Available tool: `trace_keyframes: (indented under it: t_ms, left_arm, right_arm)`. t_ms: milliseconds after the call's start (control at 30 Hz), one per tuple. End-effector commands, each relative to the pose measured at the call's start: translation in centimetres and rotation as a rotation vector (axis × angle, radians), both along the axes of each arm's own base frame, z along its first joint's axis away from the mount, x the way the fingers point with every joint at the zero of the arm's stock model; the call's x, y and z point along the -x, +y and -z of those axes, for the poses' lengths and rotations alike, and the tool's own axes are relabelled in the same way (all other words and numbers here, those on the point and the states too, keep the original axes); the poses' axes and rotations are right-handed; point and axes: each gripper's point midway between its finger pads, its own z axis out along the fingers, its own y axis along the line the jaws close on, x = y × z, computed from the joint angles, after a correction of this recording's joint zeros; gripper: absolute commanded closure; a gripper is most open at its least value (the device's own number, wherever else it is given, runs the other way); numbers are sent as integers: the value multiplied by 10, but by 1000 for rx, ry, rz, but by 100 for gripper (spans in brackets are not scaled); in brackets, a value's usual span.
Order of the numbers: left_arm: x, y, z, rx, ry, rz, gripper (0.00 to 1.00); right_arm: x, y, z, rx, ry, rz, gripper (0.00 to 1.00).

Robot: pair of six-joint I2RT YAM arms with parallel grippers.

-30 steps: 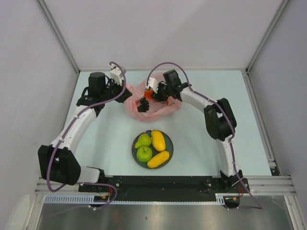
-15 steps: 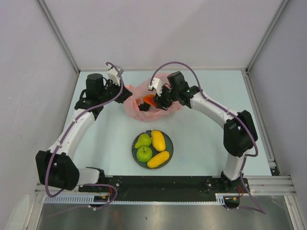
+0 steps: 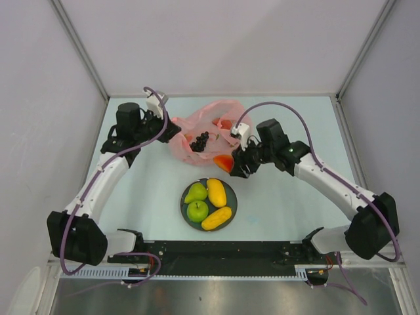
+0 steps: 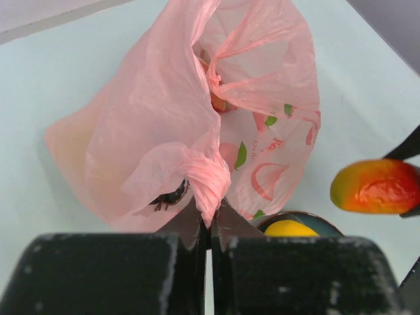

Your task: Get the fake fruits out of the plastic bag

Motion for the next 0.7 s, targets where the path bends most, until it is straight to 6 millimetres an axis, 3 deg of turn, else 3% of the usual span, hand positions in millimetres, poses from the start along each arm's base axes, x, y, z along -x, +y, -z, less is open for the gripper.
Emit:
trace_keyframes:
  t_ms: [0, 100, 667]
  left_arm:
    - [8, -9, -16, 23, -41, 43, 100]
    - [12, -12, -14, 20, -34, 53, 100]
    - [26, -10, 5, 4, 13, 57, 100]
  right_arm:
    - [34, -15, 38, 0, 220, 81, 100]
    - [32, -28, 60, -15, 338, 178, 100]
    - [42, -1, 98, -35, 517, 290, 100]
